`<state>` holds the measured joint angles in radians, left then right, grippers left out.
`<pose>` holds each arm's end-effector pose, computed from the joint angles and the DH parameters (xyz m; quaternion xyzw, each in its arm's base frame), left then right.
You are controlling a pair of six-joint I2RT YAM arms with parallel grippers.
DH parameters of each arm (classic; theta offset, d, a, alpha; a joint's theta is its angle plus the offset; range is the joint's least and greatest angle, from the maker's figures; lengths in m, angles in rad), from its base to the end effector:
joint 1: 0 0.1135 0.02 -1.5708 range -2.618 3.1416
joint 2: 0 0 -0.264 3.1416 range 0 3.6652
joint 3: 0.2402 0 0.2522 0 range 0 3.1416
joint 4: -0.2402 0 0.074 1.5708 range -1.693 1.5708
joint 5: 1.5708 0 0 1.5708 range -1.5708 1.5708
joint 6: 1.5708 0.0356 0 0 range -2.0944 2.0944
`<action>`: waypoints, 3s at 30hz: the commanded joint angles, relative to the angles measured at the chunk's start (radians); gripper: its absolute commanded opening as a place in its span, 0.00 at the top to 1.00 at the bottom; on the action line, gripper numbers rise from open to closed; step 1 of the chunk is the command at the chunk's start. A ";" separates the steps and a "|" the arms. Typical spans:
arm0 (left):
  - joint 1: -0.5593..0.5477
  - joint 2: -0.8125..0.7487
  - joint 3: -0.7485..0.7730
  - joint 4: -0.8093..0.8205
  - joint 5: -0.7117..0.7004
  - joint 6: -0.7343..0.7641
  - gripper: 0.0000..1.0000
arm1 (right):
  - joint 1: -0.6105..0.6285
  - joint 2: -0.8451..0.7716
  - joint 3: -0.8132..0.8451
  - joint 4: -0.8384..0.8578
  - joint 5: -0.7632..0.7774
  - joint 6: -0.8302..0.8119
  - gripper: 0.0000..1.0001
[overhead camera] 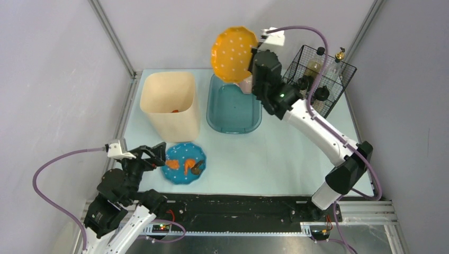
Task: Clear the kitchen counter
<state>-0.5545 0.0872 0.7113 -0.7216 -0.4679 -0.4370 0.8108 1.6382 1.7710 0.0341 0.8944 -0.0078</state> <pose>0.0306 0.0000 0.3180 -0.1132 0.7284 -0.1598 0.6565 0.2734 0.2473 0.4848 0.0712 0.6655 0.0120 0.7429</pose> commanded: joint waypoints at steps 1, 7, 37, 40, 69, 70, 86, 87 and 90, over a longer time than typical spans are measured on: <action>-0.008 0.025 -0.003 0.005 0.009 -0.009 0.00 | -0.138 -0.096 -0.026 -0.272 -0.206 0.482 1.00; -0.008 0.034 -0.003 0.005 0.021 -0.007 0.00 | -0.250 -0.106 -0.167 -0.316 -0.387 0.582 1.00; -0.013 0.032 -0.003 0.006 0.030 -0.002 0.00 | -0.259 0.228 -0.225 -0.281 -0.494 0.834 1.00; -0.013 0.034 -0.001 0.006 0.029 -0.002 0.00 | -0.263 0.257 -0.221 -0.275 -0.515 0.841 1.00; -0.013 0.024 -0.002 0.006 0.029 -0.001 0.00 | -0.276 0.315 -0.227 -0.390 -0.592 0.777 0.55; -0.013 0.023 -0.001 0.006 0.029 -0.001 0.00 | -0.275 0.303 -0.226 -0.398 -0.594 0.770 0.55; -0.012 0.025 0.001 0.005 0.021 -0.010 0.00 | -0.019 -0.191 -0.483 -0.295 -0.627 0.558 0.40; -0.012 0.024 -0.001 0.006 0.022 -0.010 0.00 | -0.004 -0.208 -0.509 -0.291 -0.633 0.561 0.39; -0.013 0.018 -0.001 0.005 0.018 -0.010 0.00 | 0.069 -0.228 -0.559 -0.271 -0.628 0.582 0.39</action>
<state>-0.5610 0.1066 0.7116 -0.7216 -0.4412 -0.4366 0.8120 1.4208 1.2808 -0.2741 0.2878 0.5816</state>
